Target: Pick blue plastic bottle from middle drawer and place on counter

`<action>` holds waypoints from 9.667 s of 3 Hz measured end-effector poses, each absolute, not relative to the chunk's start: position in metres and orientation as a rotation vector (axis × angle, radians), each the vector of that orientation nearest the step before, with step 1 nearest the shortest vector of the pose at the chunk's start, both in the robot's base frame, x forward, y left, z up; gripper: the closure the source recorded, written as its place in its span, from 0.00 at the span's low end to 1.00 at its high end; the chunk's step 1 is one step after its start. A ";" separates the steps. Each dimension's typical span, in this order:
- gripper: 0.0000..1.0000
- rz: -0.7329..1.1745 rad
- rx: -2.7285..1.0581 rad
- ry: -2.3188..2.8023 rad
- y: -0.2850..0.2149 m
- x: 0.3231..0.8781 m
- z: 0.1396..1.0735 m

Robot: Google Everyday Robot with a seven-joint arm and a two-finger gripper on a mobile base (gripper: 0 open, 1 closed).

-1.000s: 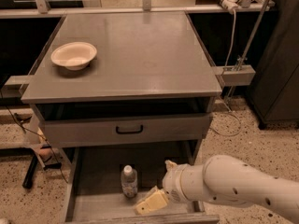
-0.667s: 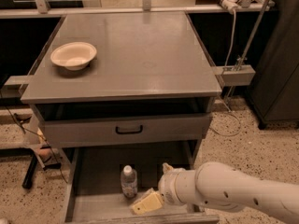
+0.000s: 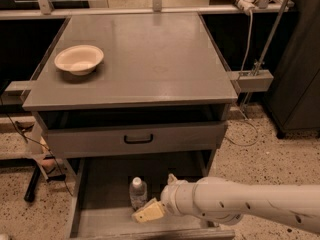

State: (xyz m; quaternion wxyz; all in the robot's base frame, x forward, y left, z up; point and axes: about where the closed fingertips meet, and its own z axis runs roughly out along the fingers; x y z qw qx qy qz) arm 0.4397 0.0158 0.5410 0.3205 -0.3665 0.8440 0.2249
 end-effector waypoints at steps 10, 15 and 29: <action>1.00 0.656 -0.860 2.141 0.097 0.473 0.516; 1.00 0.450 -0.626 2.142 -0.011 0.508 0.717; 1.00 0.635 -0.648 1.967 -0.017 0.707 1.002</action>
Offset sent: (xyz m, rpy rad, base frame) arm 0.0412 0.0499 -0.0306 0.0417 -0.0886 -0.0538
